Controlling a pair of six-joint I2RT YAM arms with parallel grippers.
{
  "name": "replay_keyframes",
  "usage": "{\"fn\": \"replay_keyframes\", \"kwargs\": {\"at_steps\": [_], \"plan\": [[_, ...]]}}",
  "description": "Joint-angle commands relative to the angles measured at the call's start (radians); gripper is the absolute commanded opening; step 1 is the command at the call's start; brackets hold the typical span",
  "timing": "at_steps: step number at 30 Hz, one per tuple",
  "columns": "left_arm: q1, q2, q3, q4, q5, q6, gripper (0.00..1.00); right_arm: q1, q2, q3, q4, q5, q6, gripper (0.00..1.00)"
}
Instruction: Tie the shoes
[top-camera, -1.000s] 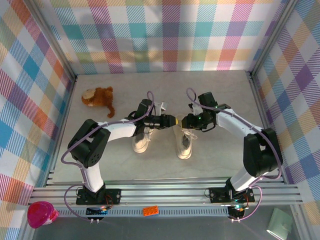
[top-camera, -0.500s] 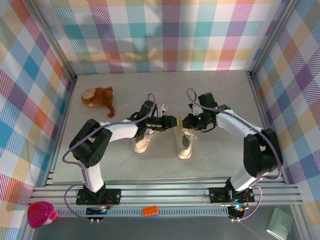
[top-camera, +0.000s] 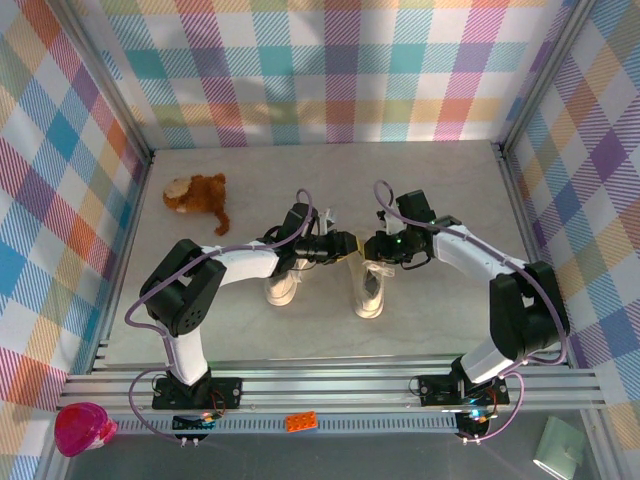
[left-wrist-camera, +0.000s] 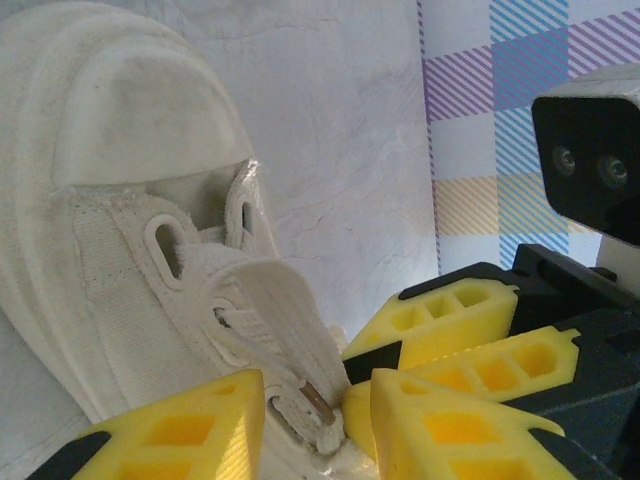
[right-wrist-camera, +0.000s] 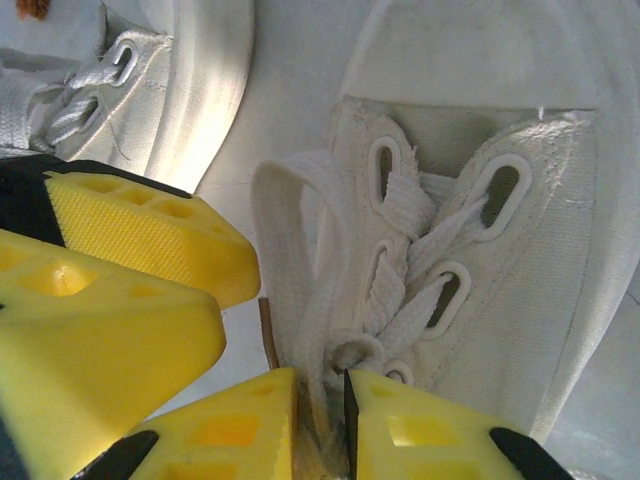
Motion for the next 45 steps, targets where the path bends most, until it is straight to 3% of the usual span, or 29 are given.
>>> {"fn": "replay_keyframes", "kwargs": {"at_steps": [1, 7, 17, 23, 26, 30, 45], "plan": [[-0.011, 0.019, 0.019, 0.026, -0.002, -0.018, 0.33, 0.008, -0.03, -0.015, 0.018, -0.035, 0.014, 0.21], [-0.017, 0.03, 0.011, 0.032, 0.004, -0.03, 0.33, 0.009, -0.036, -0.026, 0.025, -0.037, 0.022, 0.19], [-0.019, 0.029, 0.007, 0.043, 0.013, -0.041, 0.19, 0.01, -0.041, -0.036, 0.036, -0.048, 0.025, 0.18], [-0.019, 0.024, 0.002, 0.04, 0.01, -0.041, 0.22, 0.011, -0.043, -0.05, 0.048, -0.062, 0.03, 0.16], [-0.019, 0.027, 0.005, 0.039, 0.016, -0.039, 0.16, 0.011, -0.041, -0.053, 0.048, -0.057, 0.029, 0.16], [-0.013, 0.006, -0.008, 0.02, 0.013, -0.024, 0.0, 0.011, -0.042, -0.053, 0.03, -0.034, 0.02, 0.17], [0.039, -0.112, -0.107, -0.043, -0.028, 0.043, 0.0, 0.011, -0.039, -0.05, -0.04, 0.025, -0.035, 0.18]]}}
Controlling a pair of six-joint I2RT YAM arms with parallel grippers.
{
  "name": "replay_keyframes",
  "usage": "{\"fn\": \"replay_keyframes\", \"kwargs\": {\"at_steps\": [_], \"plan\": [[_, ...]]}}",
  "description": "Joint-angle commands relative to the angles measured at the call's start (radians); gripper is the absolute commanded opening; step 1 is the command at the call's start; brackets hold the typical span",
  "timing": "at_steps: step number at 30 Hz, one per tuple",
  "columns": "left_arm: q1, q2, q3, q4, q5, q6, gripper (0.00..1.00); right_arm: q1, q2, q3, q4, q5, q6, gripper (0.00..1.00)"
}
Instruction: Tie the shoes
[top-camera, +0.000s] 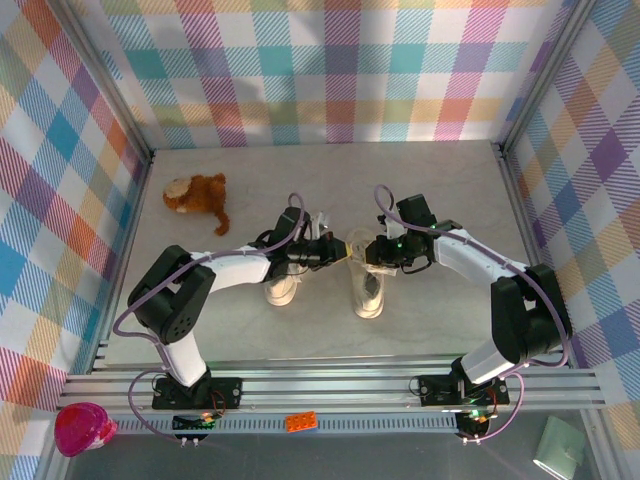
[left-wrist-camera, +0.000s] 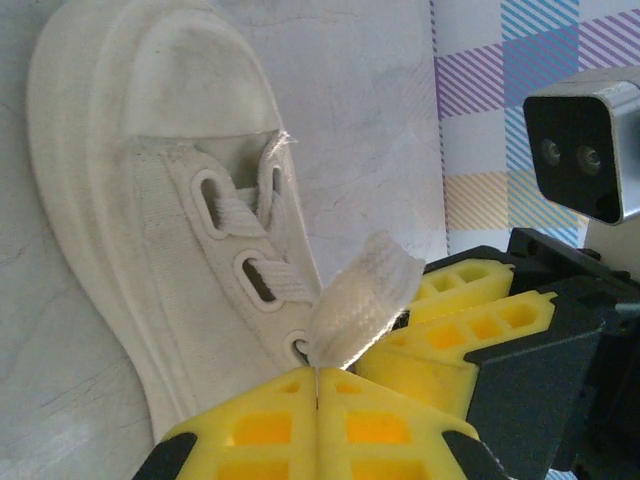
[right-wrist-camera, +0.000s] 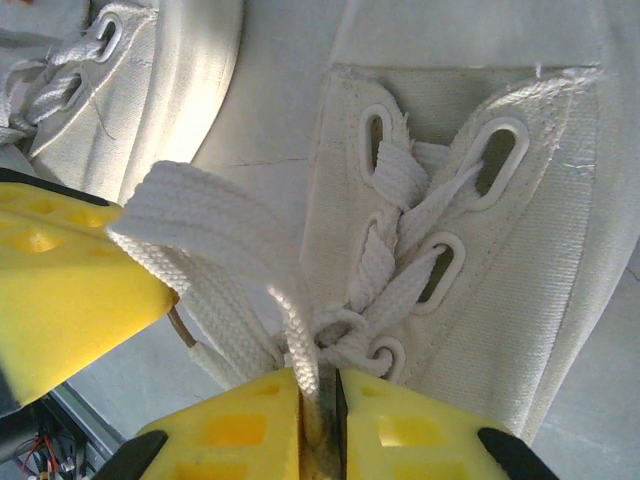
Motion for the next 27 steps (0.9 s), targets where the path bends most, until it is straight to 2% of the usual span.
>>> {"fn": "replay_keyframes", "kwargs": {"at_steps": [1, 14, 17, 20, 22, 25, 27], "plan": [[0.015, -0.037, -0.03, -0.014, -0.017, 0.018, 0.0, 0.01, -0.023, -0.009, -0.049, 0.016, -0.026, 0.18], [0.039, -0.062, -0.104, -0.061, -0.051, 0.052, 0.0, 0.009, -0.027, 0.017, -0.069, 0.004, -0.037, 0.19], [0.039, -0.058, -0.096, -0.055, -0.042, 0.061, 0.0, 0.008, -0.032, 0.028, -0.077, -0.006, -0.04, 0.25], [0.039, -0.06, -0.084, -0.052, -0.031, 0.079, 0.09, 0.003, -0.059, 0.036, -0.082, -0.006, -0.037, 0.41], [0.037, -0.074, -0.075, -0.071, -0.037, 0.105, 0.2, -0.015, -0.088, 0.036, -0.083, -0.012, -0.028, 0.5], [0.039, -0.104, -0.05, -0.153, -0.058, 0.174, 0.28, -0.051, -0.132, 0.026, -0.082, -0.04, -0.011, 0.53], [0.039, -0.127, -0.029, -0.211, -0.075, 0.226, 0.3, -0.072, -0.161, 0.01, -0.076, -0.056, 0.005, 0.53]]}}
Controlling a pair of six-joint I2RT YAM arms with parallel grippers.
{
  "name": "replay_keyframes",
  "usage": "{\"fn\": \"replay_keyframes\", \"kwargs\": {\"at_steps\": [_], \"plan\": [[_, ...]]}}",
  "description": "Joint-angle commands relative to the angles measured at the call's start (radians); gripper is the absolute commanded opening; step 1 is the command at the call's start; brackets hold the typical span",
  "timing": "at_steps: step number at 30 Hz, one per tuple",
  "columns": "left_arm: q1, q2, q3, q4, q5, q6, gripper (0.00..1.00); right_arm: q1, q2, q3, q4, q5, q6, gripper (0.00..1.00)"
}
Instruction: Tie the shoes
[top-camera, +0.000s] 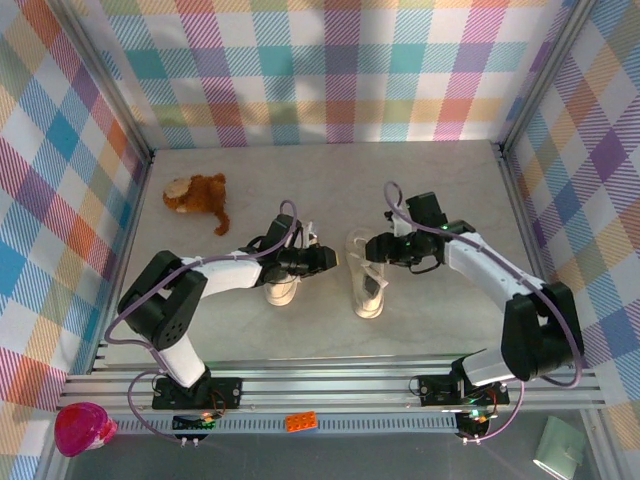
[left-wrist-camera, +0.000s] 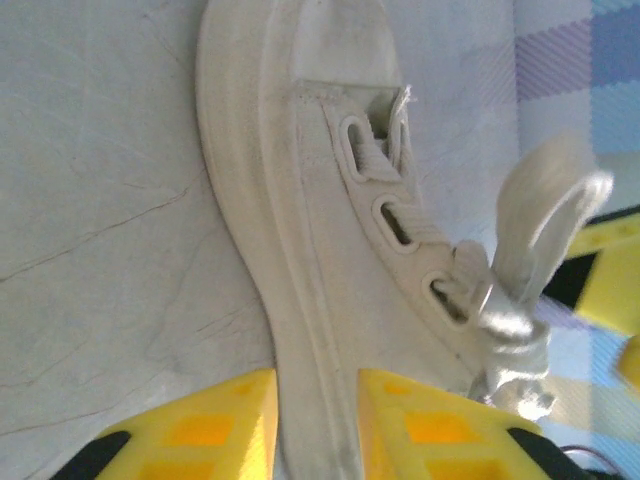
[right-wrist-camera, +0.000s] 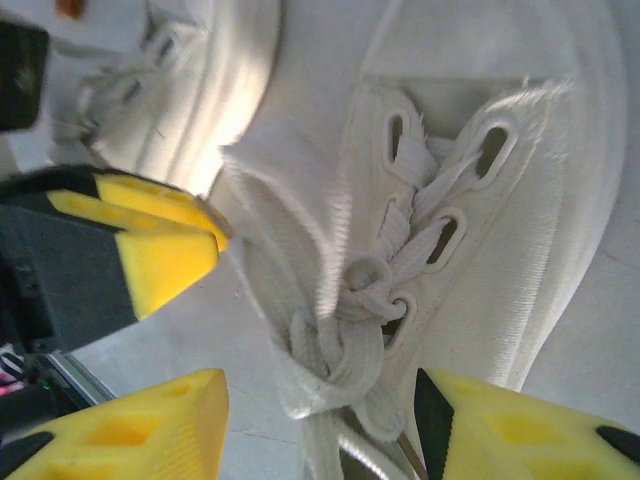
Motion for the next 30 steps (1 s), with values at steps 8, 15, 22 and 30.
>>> {"fn": "replay_keyframes", "kwargs": {"at_steps": [8, 15, 22, 30], "plan": [[0.0, -0.08, 0.136, -0.19, -0.027, 0.225, 0.3, -0.028, -0.104, -0.095, 0.024, -0.057, 0.08, 0.43], [-0.058, -0.008, 0.307, -0.293, -0.014, 0.349, 0.36, -0.017, -0.093, -0.15, 0.065, -0.053, 0.102, 0.35], [-0.125, 0.077, 0.393, -0.371, -0.021, 0.388, 0.41, -0.01, -0.069, -0.183, 0.104, -0.061, 0.116, 0.32], [-0.16, 0.158, 0.409, -0.368, -0.037, 0.363, 0.44, -0.005, -0.051, -0.195, 0.127, -0.068, 0.128, 0.34]]}}
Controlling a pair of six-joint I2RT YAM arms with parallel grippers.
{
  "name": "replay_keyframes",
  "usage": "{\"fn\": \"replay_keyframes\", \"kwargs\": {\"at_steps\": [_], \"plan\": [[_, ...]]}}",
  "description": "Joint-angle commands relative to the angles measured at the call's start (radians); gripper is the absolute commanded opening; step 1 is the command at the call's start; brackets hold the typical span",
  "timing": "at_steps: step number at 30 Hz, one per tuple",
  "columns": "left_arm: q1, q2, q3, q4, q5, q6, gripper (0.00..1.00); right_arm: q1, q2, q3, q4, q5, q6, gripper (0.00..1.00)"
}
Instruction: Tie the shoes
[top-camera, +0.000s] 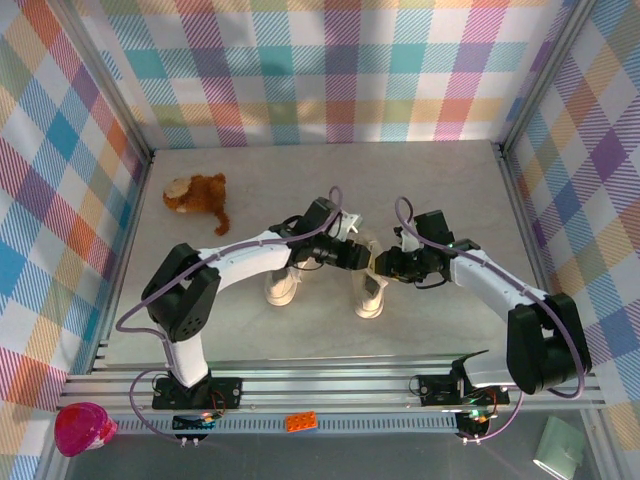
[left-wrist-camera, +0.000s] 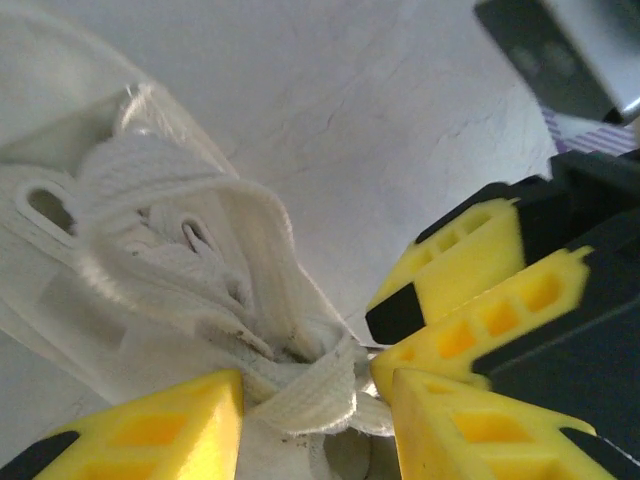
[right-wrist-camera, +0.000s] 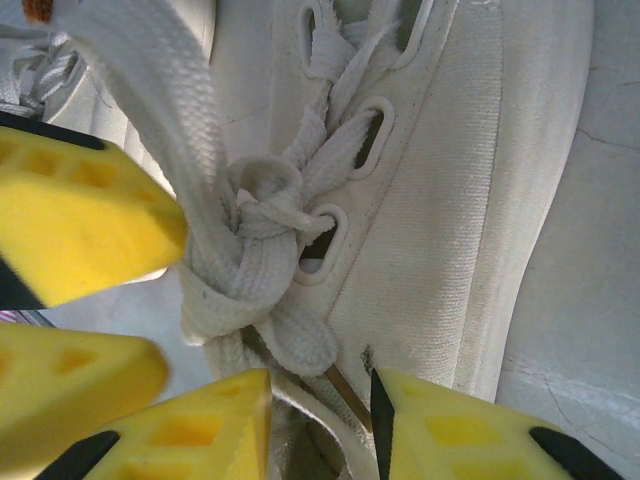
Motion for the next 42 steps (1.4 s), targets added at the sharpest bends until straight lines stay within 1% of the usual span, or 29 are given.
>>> {"fn": "replay_keyframes", "kwargs": {"at_steps": [1, 3, 7, 12, 15, 17, 23, 28, 30, 34, 42], "plan": [[-0.006, 0.028, 0.028, -0.018, -0.021, 0.001, 0.44, 0.007, 0.001, -0.012, 0.026, -0.024, 0.014, 0.34], [-0.005, 0.038, 0.022, -0.012, -0.026, -0.007, 0.42, 0.007, -0.009, -0.013, 0.02, -0.017, 0.013, 0.36], [0.006, 0.041, -0.002, 0.025, -0.012, -0.038, 0.3, 0.0, -0.054, -0.016, 0.008, 0.015, 0.02, 0.41], [0.016, 0.036, -0.036, 0.103, 0.034, -0.106, 0.11, -0.007, -0.085, -0.014, 0.009, 0.038, 0.037, 0.4], [0.023, 0.034, -0.067, 0.184, 0.063, -0.179, 0.04, -0.007, -0.084, -0.013, 0.023, 0.034, 0.046, 0.39], [0.025, 0.033, -0.081, 0.227, 0.076, -0.214, 0.03, -0.007, -0.074, -0.016, 0.024, 0.033, 0.046, 0.39], [0.029, 0.044, -0.097, 0.271, 0.088, -0.265, 0.03, -0.007, -0.051, -0.043, 0.041, 0.008, 0.054, 0.38], [0.052, 0.057, -0.195, 0.532, 0.116, -0.472, 0.0, -0.007, -0.088, -0.068, 0.041, 0.04, 0.073, 0.38], [0.054, 0.061, -0.203, 0.587, 0.121, -0.511, 0.0, -0.008, -0.106, -0.071, 0.048, 0.055, 0.083, 0.39], [0.054, 0.065, -0.193, 0.585, 0.122, -0.516, 0.0, -0.008, -0.116, -0.08, 0.075, 0.066, 0.111, 0.41], [0.052, 0.06, -0.203, 0.582, 0.106, -0.522, 0.0, -0.008, -0.098, -0.082, 0.151, 0.054, 0.154, 0.41]]}}
